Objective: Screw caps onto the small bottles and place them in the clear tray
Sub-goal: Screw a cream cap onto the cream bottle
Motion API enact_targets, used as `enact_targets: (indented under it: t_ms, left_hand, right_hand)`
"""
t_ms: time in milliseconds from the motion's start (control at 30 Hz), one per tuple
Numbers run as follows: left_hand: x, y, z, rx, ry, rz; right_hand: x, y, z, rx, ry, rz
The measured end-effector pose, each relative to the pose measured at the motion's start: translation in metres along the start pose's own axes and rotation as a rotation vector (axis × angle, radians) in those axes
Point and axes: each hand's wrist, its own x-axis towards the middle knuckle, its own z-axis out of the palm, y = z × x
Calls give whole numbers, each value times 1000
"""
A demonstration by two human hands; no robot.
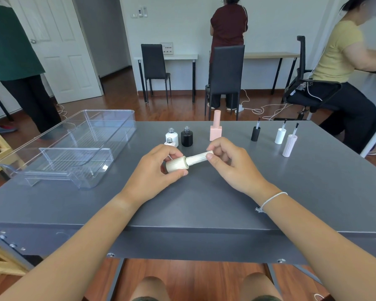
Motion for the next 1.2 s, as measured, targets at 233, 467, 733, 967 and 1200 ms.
enact_targets:
  t_ms: [233,467,733,967,1200]
  left_hand:
    - [0,-1,0,4,-16,-6]
    - [0,-2,0,1,-4,-4]
    - [0,-3,0,19,-6,4]
    - [0,-3,1,19,-15,-4]
    - [0,-2,1,20,-10,-11]
  right_hand:
    - [1,3,1,-58,29,23]
    - [0,0,0,-18,-7,-26]
    - [0,1,0,-58,6,27]
    - [1,0,0,-34,-17,-11]
    - [1,2,1,-48,-9,-20]
